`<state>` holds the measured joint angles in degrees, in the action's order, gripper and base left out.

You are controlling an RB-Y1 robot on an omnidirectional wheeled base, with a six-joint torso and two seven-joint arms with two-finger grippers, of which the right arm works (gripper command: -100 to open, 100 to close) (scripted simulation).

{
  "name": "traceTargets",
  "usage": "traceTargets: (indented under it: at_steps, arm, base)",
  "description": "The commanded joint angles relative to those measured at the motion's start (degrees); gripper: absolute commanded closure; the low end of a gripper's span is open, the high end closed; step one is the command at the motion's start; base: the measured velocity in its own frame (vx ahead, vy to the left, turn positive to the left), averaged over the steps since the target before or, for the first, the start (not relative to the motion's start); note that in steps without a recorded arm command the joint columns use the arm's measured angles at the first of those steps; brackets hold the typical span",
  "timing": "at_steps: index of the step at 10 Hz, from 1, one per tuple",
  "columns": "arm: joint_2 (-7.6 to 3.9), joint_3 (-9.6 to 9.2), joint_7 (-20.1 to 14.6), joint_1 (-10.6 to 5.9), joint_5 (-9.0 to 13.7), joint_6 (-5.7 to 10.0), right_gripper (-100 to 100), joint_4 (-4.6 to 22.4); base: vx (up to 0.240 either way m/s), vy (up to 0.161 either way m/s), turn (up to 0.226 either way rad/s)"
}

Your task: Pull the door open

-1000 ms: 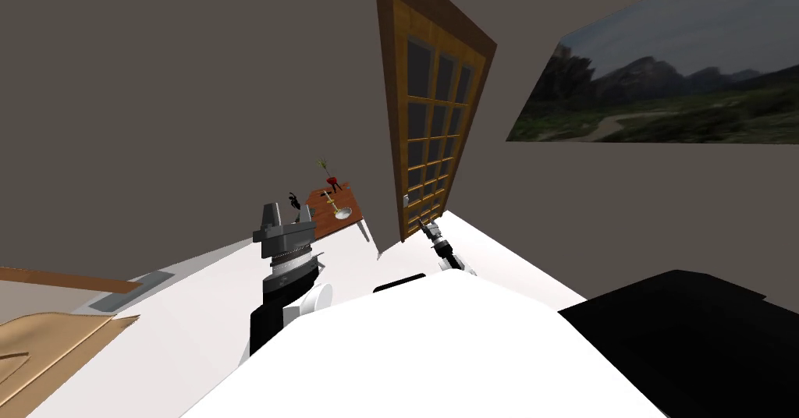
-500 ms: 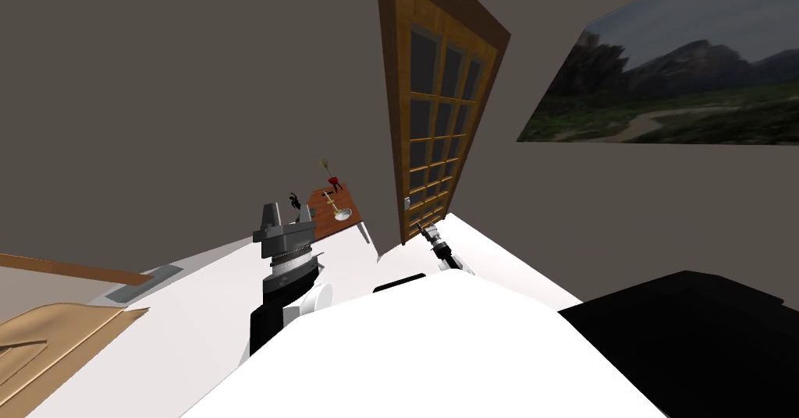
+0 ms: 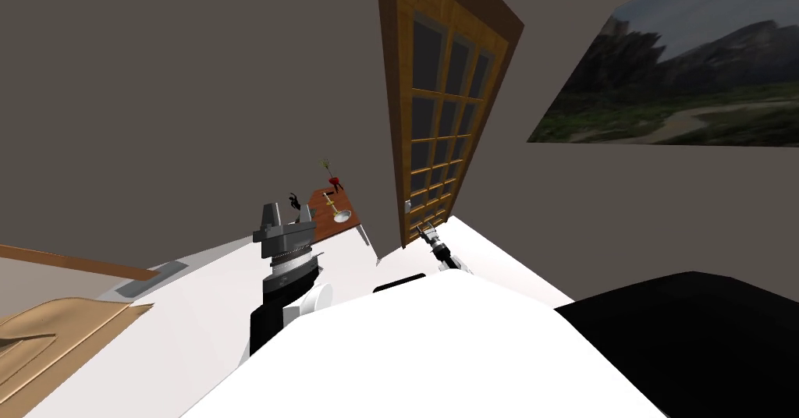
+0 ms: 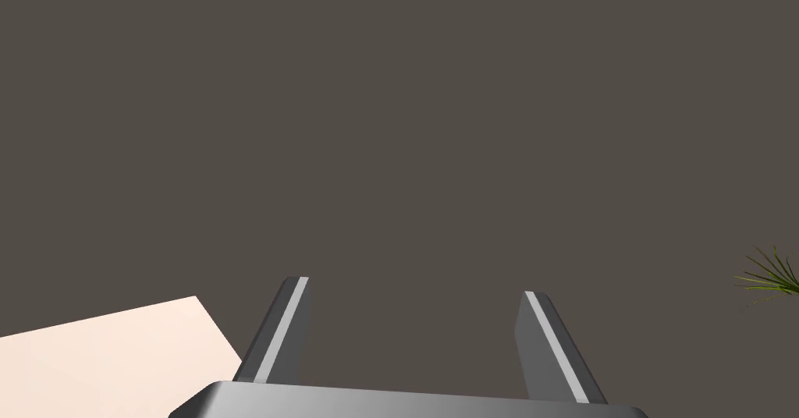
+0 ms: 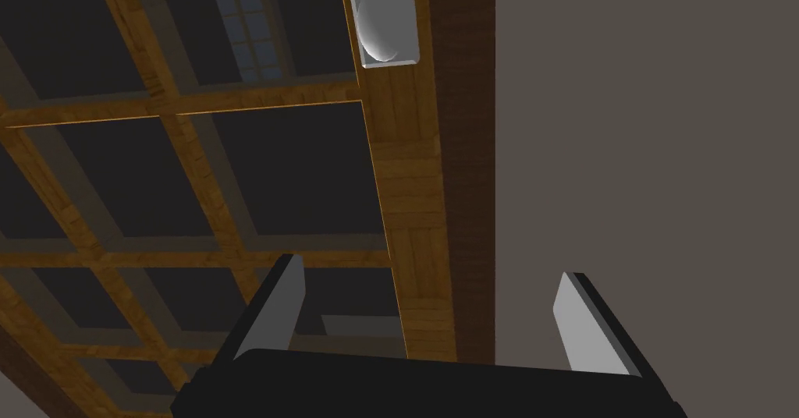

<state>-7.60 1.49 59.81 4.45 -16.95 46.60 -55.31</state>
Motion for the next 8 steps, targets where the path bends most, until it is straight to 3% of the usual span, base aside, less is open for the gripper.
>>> traceTargets:
  at_steps: [1, 8]
  arm:
    - [-0.14, -0.18, 2.3, -0.78, -0.5, 0.89, -100, 2.5]
    - [-0.39, -0.46, 8.7, -3.94, -1.7, 3.77, -100, 11.2]
  base:
    - [0.111, -0.071, 0.076]
    - [0.12, -0.059, 0.045]
